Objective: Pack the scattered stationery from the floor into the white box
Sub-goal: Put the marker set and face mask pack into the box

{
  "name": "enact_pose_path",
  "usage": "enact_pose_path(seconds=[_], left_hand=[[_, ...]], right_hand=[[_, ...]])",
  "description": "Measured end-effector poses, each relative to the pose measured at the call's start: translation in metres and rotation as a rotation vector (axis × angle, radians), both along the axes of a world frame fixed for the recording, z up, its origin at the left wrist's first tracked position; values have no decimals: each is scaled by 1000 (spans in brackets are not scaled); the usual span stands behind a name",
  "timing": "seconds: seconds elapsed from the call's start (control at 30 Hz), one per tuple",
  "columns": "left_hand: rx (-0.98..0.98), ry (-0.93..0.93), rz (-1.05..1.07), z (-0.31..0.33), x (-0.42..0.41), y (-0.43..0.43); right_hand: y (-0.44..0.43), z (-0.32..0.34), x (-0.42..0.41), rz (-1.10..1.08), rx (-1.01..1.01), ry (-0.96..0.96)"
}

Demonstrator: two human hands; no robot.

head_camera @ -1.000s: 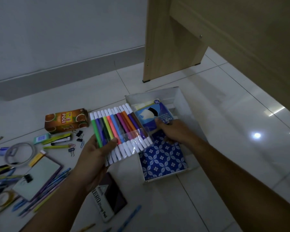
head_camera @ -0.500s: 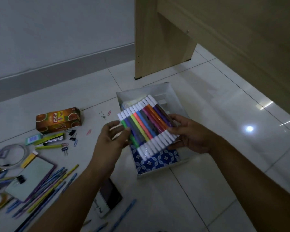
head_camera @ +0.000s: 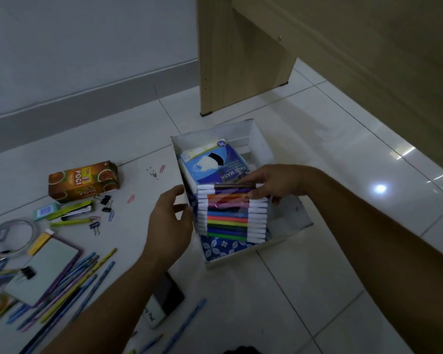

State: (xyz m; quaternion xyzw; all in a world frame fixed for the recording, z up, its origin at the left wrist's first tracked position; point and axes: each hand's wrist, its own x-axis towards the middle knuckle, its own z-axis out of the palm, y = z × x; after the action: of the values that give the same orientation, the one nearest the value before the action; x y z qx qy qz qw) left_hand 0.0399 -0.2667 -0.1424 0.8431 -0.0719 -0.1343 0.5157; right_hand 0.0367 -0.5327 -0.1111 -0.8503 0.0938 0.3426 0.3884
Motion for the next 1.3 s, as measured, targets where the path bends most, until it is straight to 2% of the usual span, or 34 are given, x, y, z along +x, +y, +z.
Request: enact_pose_path(seconds=[0.33,0.4,0.57,0.67,0.77,0.93,1.03,1.13,1.2,1.3], left_hand=[[48,-13,-93,2,-4,-2],[49,-26,-112,1,-5,-1],[-28,-4,-120,-2,-6,3],[-47,11,-119,-5,-6,5],[-54,12,-119,-7,-6,6],[-68,17,-114,-6,-8,4],[-83,19,-117,-5,-8,3],[-108,19,-127,-5,-9,3],[-114,25,-123,-6,-9,4],[-119,41,-117,-7,-8,5]], right_hand=[[11,-2,29,100,-169,181],[19,-6,29,73,-193,140],[34,-35,10,-73,-327,-136],[37,-42,-17,-284,-249,-298],[44,-51,-37,-322,-219,-391],[43,-47,-41,-408,-32,-353],[35,-52,-38,-438,-99,-287],[33,-52,-30,-643,-117,-330],[34,-50,-21,-742,-57,-385],[41,-52,-4,-702,27,-375]])
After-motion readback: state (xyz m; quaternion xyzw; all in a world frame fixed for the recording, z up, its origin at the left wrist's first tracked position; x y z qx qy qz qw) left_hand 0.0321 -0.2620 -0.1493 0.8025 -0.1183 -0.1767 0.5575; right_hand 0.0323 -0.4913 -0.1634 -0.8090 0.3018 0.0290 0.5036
